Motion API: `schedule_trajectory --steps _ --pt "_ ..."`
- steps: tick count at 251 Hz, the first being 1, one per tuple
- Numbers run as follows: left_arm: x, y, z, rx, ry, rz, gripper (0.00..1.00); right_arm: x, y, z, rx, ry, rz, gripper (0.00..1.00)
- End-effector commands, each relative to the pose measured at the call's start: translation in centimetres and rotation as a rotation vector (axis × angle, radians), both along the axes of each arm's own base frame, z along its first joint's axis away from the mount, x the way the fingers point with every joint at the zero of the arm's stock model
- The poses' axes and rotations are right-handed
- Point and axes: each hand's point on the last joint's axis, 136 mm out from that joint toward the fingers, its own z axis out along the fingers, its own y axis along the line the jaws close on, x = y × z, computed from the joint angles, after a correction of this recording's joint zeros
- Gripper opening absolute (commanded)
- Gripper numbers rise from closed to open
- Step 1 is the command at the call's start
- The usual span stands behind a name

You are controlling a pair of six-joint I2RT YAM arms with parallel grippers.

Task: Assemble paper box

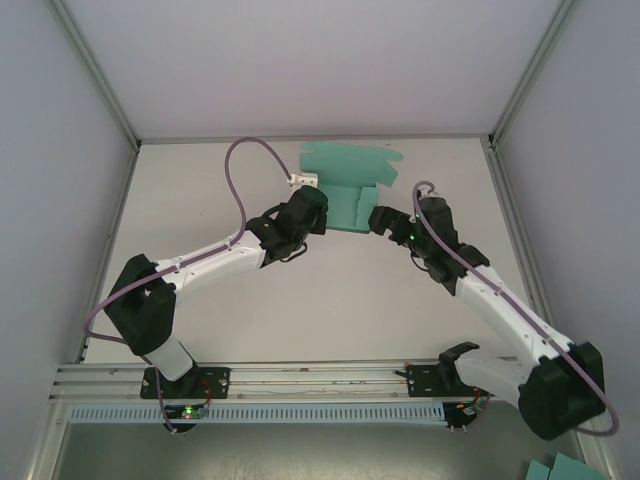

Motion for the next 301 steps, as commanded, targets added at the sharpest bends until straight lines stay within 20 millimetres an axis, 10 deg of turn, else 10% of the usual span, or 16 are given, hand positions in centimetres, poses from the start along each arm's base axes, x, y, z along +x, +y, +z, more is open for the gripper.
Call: schedule_trajectory --steps 1,82,156,214,301 --pt "0.2 0.8 -2.7 -0.002 0.063 0.041 0.0 -1.2 -1.6 0.2 0.028 -0.027 -0.042 0.98" --pt "-1.1 1.5 -7.8 0.045 0.162 0.032 0.0 -1.9 -1.7 0.2 0.092 -0.066 -0.004 0.98" --pt "-0.7 0.9 -6.0 0.013 0.127 0.016 0.0 0.9 4.8 -2.2 0.107 0.035 0.21 0.77" --pt "-0.4 0.8 -4.7 0.007 0.094 0.019 0.0 3.0 5.9 -3.9 0.085 0.089 0.181 0.47" --pt "0.2 0.6 -2.7 -0.007 0.048 0.015 0.0 1.5 5.8 -7.4 0.015 0.189 0.177 0.4"
